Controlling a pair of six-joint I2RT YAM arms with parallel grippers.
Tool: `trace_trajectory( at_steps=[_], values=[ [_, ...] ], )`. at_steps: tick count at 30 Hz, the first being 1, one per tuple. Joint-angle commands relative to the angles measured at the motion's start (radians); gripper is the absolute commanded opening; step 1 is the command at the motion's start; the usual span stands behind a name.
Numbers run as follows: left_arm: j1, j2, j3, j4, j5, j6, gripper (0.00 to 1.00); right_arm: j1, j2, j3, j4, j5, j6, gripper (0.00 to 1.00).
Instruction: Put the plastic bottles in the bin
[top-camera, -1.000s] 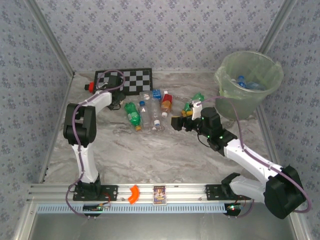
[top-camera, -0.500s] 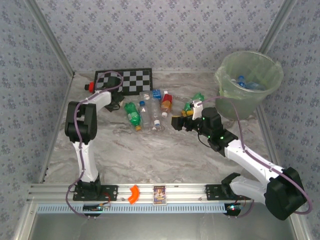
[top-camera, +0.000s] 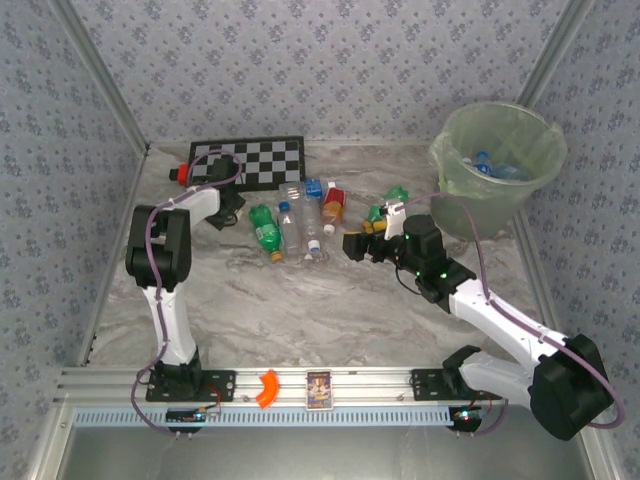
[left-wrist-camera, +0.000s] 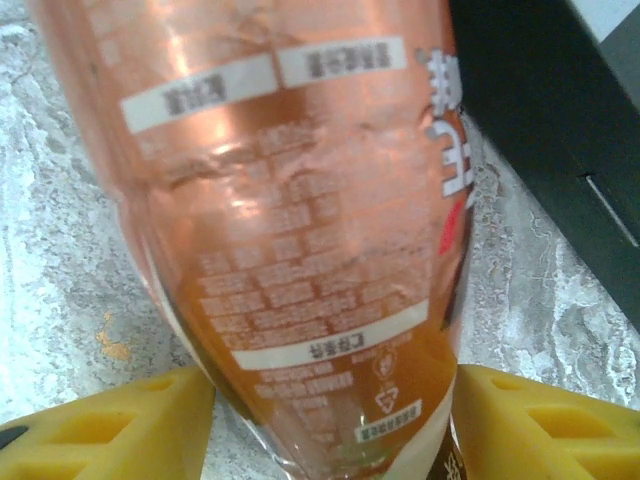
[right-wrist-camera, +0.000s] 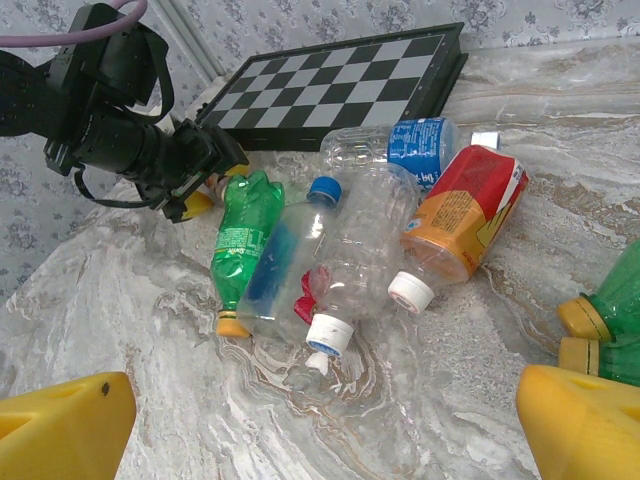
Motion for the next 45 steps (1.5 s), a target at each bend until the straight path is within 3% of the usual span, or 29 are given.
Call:
trace_trajectory(
  at_steps=[1, 6, 8, 11, 14, 18, 21, 25, 38, 45],
  values=[
    [-0.019, -0.027, -0.015, -0.049, 0.024, -0.019, 0.63, 0.006, 0.003, 0.0, 0.002, -0.005, 0.008, 1.0],
    [-0.018, -0.021, -0.015, -0.046, 0.036, -0.017, 0.55, 0.005, -0.011, -0.002, 0.0, -0.001, 0.006, 1.0],
    [-0.019, -0.015, -0.015, -0.041, 0.051, -0.03, 0.58, 0.006, -0.011, -0.003, 0.0, -0.002, 0.008, 1.0],
    [-0.023, -0.005, -0.011, -0.038, 0.068, -0.045, 0.71, 0.006, -0.013, -0.002, -0.001, -0.004, 0.007, 1.0],
    [-0.032, -0.007, -0.007, -0.041, 0.061, -0.051, 0.71, 0.006, -0.018, -0.003, -0.001, -0.004, 0.009, 1.0],
    [-0.037, -0.011, -0.004, -0.047, 0.057, -0.055, 0.6, 0.006, -0.025, -0.004, -0.004, 0.004, 0.007, 1.0],
    [-0.036, -0.023, -0.014, -0.044, 0.056, -0.058, 0.45, 0.007, -0.028, -0.004, -0.004, 0.003, 0.008, 0.99],
    [-0.036, -0.05, -0.028, -0.046, 0.038, -0.047, 0.38, 0.006, -0.03, -0.005, -0.006, 0.003, 0.009, 1.0],
    [-0.029, -0.264, -0.164, -0.041, 0.01, 0.068, 0.38, 0.006, -0.031, -0.005, -0.003, 0.001, 0.011, 1.0],
    [-0.058, -0.461, -0.288, -0.017, 0.046, 0.211, 0.38, 0.007, -0.032, -0.007, -0.001, 0.038, 0.029, 1.0]
  ],
)
